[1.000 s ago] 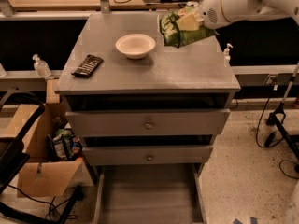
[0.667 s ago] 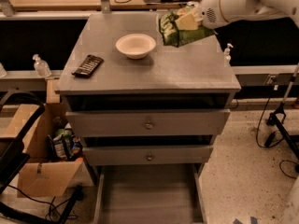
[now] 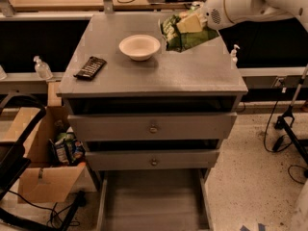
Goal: Pick green jalapeno chip bag from bottom drawer and place on counter
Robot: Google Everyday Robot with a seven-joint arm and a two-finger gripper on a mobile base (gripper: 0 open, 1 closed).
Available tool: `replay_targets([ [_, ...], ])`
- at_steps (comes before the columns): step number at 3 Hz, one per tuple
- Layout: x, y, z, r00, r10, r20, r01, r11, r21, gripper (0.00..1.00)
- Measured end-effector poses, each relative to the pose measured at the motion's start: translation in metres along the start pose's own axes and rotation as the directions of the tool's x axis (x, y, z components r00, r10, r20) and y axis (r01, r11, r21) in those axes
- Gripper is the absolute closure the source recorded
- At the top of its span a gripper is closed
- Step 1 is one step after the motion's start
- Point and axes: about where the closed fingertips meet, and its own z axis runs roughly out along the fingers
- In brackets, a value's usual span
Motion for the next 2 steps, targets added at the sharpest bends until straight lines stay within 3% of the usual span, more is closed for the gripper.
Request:
replay_targets([
  [1, -0.0001, 0.0016, 0.0023, 1.0, 0.0, -0.001, 0.0, 1.0, -0.004, 0.04],
  [2, -0.0001, 0.0023, 0.0034, 1.0, -0.001, -0.001, 0.001, 1.0, -0.006, 0.0],
])
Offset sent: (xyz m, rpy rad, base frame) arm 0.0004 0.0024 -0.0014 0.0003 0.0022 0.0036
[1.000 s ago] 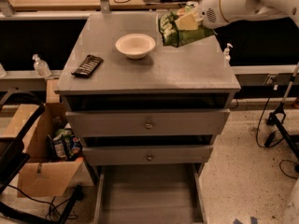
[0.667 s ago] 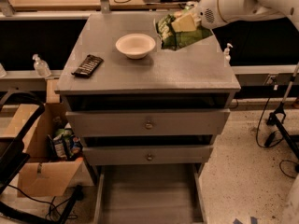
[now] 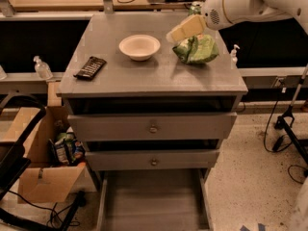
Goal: Pick green jalapeno chip bag from bottom drawer and place on counter
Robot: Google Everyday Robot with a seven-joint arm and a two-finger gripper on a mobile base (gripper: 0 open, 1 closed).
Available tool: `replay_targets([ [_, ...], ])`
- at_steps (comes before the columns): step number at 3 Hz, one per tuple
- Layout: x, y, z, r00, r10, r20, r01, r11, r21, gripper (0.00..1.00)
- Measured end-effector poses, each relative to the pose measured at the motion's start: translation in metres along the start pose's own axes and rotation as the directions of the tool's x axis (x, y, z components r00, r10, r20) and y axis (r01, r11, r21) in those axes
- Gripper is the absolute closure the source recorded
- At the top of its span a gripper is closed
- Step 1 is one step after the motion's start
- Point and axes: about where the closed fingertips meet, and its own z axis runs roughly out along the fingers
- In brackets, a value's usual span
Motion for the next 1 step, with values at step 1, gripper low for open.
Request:
replay_targets([
  [1, 0.0, 0.0, 0.0, 1.0, 0.0, 0.0, 0.0, 1.0, 0.0, 0.0],
])
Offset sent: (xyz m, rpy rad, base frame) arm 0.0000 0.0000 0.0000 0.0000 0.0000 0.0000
